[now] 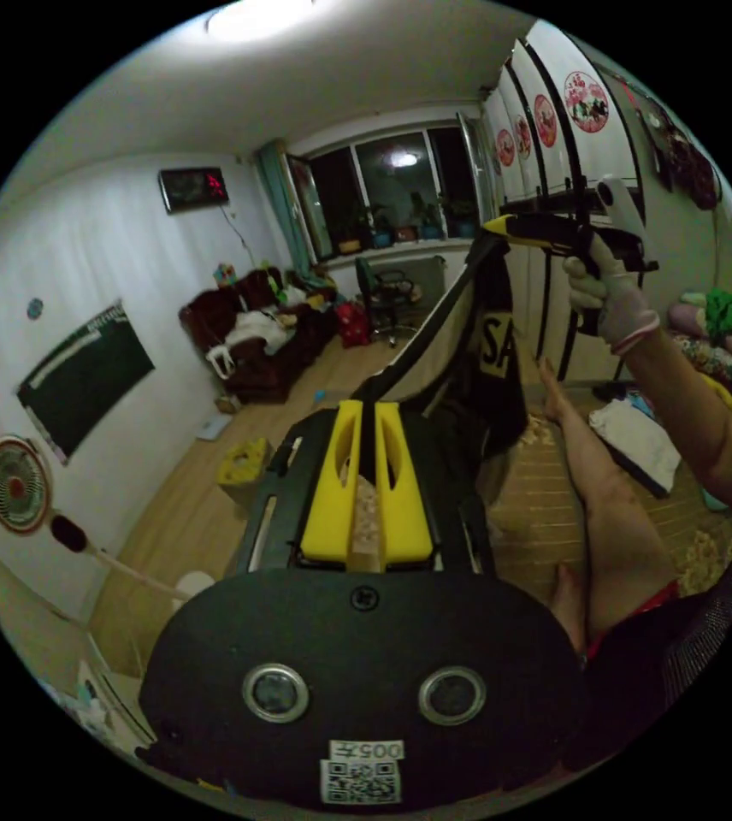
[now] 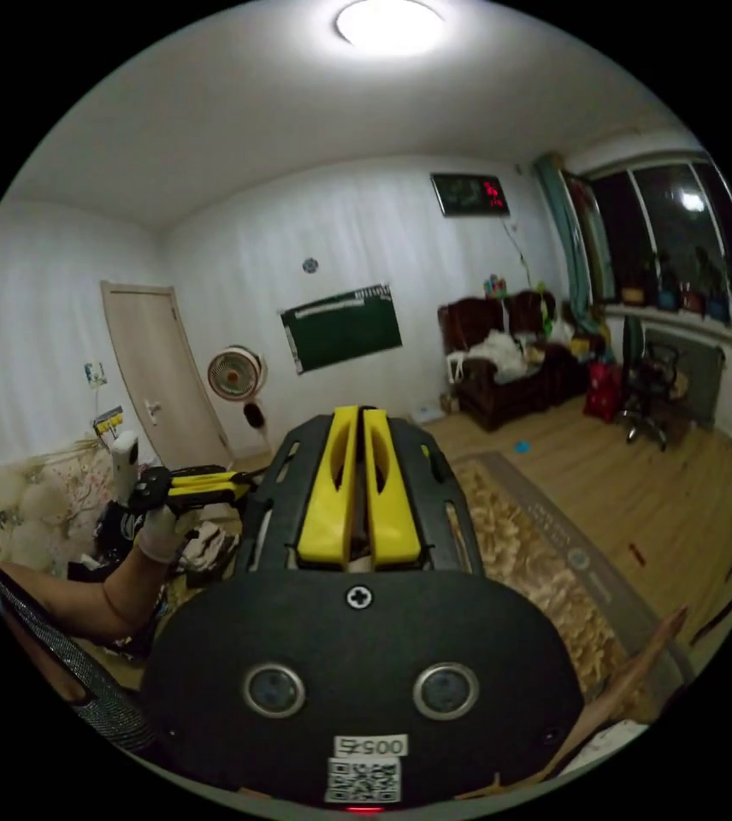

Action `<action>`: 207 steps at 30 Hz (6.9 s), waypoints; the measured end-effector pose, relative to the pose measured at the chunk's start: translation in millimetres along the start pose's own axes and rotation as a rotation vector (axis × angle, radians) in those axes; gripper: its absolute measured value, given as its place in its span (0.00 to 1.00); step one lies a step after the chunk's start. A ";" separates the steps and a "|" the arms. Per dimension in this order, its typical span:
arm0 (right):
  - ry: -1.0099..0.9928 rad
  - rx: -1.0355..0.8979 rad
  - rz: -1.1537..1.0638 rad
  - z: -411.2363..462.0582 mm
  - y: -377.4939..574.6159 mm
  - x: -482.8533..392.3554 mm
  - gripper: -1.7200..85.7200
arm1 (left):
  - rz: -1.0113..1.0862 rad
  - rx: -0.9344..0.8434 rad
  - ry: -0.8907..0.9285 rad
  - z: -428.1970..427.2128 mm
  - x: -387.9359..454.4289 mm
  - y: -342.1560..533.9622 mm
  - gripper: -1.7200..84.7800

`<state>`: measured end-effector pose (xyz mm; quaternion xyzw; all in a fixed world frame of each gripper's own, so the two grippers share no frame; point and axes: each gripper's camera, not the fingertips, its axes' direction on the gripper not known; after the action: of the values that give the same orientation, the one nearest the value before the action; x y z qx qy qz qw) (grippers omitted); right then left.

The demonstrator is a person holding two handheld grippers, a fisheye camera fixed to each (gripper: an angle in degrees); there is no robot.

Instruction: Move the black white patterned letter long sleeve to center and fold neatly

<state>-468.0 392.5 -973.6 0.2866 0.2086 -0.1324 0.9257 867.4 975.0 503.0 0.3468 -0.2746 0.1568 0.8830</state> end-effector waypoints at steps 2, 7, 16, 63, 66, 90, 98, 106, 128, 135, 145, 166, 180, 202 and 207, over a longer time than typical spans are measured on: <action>-0.003 0.034 -0.022 -15.7 -11.8 -15.4 0.00 | -0.015 0.052 -0.068 -44.9 -2.8 -5.6 0.05; -0.062 0.139 -0.071 -61.4 -29.4 -54.1 0.00 | -0.055 0.186 -0.176 -130.6 -7.1 -11.1 0.05; -0.126 0.170 -0.193 -100.2 -37.7 -96.3 0.00 | -0.085 0.353 -0.239 -241.4 -19.4 -19.5 0.05; -0.104 -0.840 0.390 441.2 370.7 259.6 0.01 | -0.160 -0.639 0.113 303.2 -284.5 -4.2 0.06; -0.061 -0.834 0.357 444.6 395.5 246.8 0.01 | -0.105 -0.733 0.182 325.7 -276.3 3.0 0.11; 0.121 -0.751 0.383 484.8 404.2 341.6 0.02 | -0.374 -0.549 0.018 407.2 -543.7 -39.5 0.06; 0.018 -0.966 0.133 540.3 464.8 255.8 0.07 | 0.238 -0.819 0.333 513.3 -473.9 -45.7 0.08; 0.046 -1.024 0.100 586.4 440.9 296.9 0.01 | 0.139 -0.895 0.417 582.4 -548.7 -82.6 0.03; 0.267 -1.071 0.032 560.2 478.1 316.9 0.01 | 0.293 -0.918 0.564 644.9 -626.7 -74.0 0.08; 0.576 -0.729 0.436 506.8 401.9 444.6 0.01 | -0.352 -0.635 0.701 663.7 -759.2 -104.0 0.07; 0.294 -0.814 0.373 497.5 446.2 425.8 0.06 | -0.521 -0.603 0.641 688.5 -820.7 -97.9 0.06; 0.050 -1.025 0.589 390.6 442.7 437.4 0.00 | -0.214 -0.967 0.829 650.7 -773.0 -95.5 0.04; 0.139 -1.099 0.534 390.3 430.7 401.2 0.01 | -0.107 -1.062 0.559 616.6 -726.8 -99.9 0.01; 0.411 -0.985 0.177 586.0 341.7 393.0 0.00 | -0.314 -0.703 0.200 671.9 -636.5 -168.7 0.01; 0.355 -0.915 0.256 551.7 326.2 381.7 0.00 | -0.342 -0.591 0.173 625.1 -605.2 -164.8 0.01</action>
<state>157.2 282.7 -581.8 -0.1071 0.3625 0.1379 0.9155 225.2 368.9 437.5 0.1027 -0.1703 -0.0508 0.9787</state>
